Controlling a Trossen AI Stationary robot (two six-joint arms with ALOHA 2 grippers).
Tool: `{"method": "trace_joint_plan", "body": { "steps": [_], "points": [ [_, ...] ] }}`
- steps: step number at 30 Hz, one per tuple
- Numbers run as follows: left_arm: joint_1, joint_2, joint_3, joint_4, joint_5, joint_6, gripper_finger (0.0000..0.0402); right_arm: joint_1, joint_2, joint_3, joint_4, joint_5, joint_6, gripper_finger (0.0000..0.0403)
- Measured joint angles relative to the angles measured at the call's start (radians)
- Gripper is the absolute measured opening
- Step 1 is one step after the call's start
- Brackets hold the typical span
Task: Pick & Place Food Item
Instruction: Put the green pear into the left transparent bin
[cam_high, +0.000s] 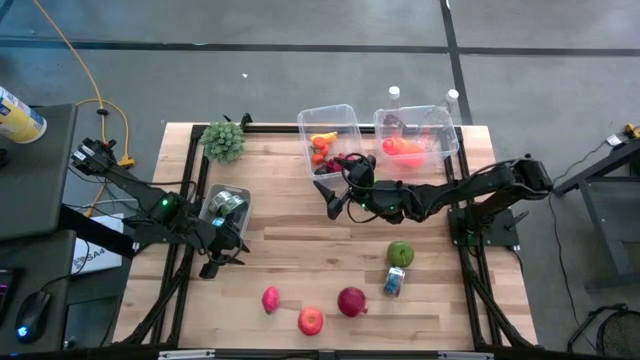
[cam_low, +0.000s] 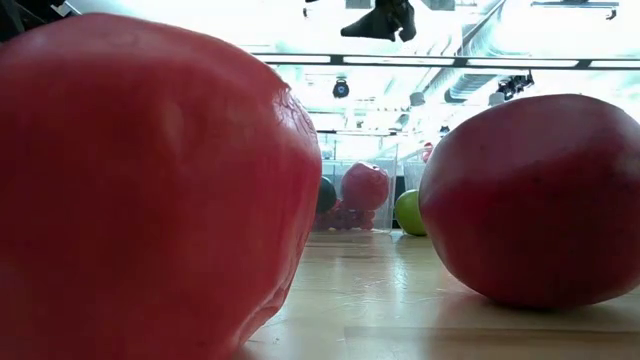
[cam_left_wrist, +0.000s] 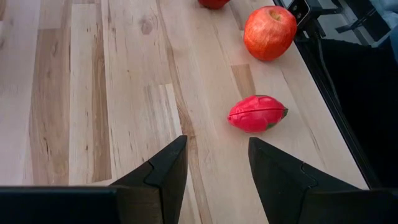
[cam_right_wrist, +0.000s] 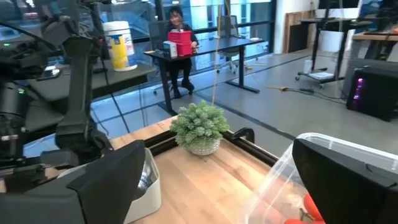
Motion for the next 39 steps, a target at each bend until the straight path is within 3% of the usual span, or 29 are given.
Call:
{"method": "trace_joint_plan", "body": {
  "steps": [6,12,24,28,32,39],
  "points": [
    [0.0,0.026,0.0,0.0,0.0,0.0,0.0163,0.002,0.0,0.0,0.002,0.022,-0.033,0.0386],
    [0.0,0.084,0.0,0.0,0.0,0.017,0.0163,0.032,0.01,0.0,0.015,0.165,-0.113,0.0398],
    [0.0,0.187,0.0,0.05,0.0,0.04,0.0163,0.154,0.01,-0.001,-0.054,0.284,-0.081,0.0394],
    [0.0,0.191,0.0,0.05,0.0,0.04,0.0163,0.224,0.021,0.001,-0.181,0.295,0.08,0.0394],
    [0.0,0.191,0.0,0.052,0.0,0.04,0.0163,0.266,0.045,-0.002,-0.432,0.29,0.322,0.0394],
    [0.0,0.191,0.0,0.054,0.0,0.035,0.0163,0.267,0.075,-0.002,-0.866,0.318,0.881,0.0394]
  ]
}}
